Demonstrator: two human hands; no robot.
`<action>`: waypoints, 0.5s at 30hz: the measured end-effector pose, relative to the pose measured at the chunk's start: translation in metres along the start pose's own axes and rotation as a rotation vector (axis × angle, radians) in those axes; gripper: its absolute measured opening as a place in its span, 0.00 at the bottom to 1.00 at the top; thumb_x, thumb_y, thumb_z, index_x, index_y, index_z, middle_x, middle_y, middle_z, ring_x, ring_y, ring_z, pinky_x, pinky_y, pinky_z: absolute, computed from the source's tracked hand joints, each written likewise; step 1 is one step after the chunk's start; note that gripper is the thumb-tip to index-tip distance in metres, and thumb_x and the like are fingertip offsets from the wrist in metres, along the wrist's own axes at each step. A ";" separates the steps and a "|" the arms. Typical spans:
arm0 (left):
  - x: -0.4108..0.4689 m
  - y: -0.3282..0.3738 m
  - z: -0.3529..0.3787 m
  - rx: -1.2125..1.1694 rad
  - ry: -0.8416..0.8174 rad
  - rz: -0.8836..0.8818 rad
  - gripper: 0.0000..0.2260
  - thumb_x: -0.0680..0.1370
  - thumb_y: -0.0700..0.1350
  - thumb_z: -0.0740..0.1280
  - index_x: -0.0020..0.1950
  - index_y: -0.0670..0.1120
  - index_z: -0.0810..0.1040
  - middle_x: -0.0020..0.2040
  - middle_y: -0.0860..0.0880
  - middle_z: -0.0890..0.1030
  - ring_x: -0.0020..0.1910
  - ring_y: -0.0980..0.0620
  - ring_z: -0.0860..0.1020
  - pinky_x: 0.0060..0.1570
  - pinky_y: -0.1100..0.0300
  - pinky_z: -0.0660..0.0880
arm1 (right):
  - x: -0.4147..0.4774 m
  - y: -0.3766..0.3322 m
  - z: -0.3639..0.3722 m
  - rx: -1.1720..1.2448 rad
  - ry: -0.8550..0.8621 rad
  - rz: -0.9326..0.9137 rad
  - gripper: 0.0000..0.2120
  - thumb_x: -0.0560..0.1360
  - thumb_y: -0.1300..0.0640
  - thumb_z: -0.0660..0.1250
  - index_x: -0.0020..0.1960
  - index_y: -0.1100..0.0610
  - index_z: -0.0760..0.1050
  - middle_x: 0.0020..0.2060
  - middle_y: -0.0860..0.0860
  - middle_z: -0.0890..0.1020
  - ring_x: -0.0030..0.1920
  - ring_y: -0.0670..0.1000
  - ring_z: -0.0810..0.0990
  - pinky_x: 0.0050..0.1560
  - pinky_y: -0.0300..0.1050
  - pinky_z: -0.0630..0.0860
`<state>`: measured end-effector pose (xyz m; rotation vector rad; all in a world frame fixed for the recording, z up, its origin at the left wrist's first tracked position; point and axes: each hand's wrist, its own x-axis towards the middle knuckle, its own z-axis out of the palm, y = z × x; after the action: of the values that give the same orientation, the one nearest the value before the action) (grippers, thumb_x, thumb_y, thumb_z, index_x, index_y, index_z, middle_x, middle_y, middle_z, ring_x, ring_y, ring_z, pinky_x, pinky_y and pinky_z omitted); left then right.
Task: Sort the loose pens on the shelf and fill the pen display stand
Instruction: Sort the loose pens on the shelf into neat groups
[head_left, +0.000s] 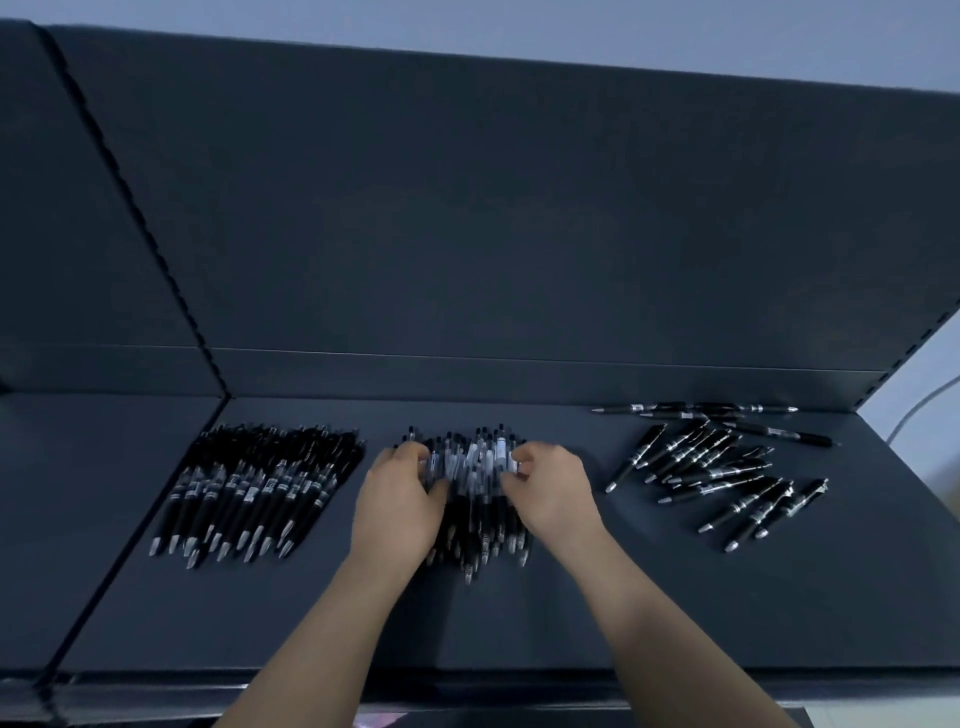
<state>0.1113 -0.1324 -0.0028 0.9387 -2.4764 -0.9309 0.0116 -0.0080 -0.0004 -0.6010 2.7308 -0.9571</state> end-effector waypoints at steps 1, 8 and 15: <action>-0.001 -0.002 -0.001 0.024 0.011 -0.004 0.16 0.76 0.48 0.68 0.62 0.46 0.75 0.54 0.48 0.76 0.52 0.49 0.75 0.52 0.56 0.75 | -0.002 0.003 0.001 -0.046 0.013 -0.006 0.13 0.76 0.57 0.64 0.58 0.60 0.76 0.50 0.56 0.80 0.51 0.53 0.79 0.42 0.43 0.74; -0.005 -0.011 0.001 0.165 -0.073 -0.115 0.20 0.77 0.57 0.63 0.66 0.48 0.70 0.60 0.45 0.72 0.61 0.43 0.68 0.59 0.53 0.67 | -0.006 0.016 0.017 -0.018 -0.012 -0.001 0.16 0.78 0.52 0.63 0.65 0.54 0.71 0.59 0.53 0.71 0.57 0.53 0.75 0.55 0.44 0.72; -0.006 -0.010 0.001 0.153 -0.067 -0.104 0.20 0.77 0.55 0.63 0.66 0.47 0.69 0.60 0.44 0.70 0.62 0.44 0.68 0.59 0.53 0.69 | -0.007 0.024 0.015 0.037 0.019 0.017 0.14 0.78 0.53 0.63 0.62 0.56 0.72 0.57 0.52 0.67 0.59 0.54 0.71 0.61 0.44 0.71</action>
<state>0.1194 -0.1335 -0.0111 1.1124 -2.6069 -0.8269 0.0151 0.0042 -0.0271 -0.5634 2.7240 -1.0125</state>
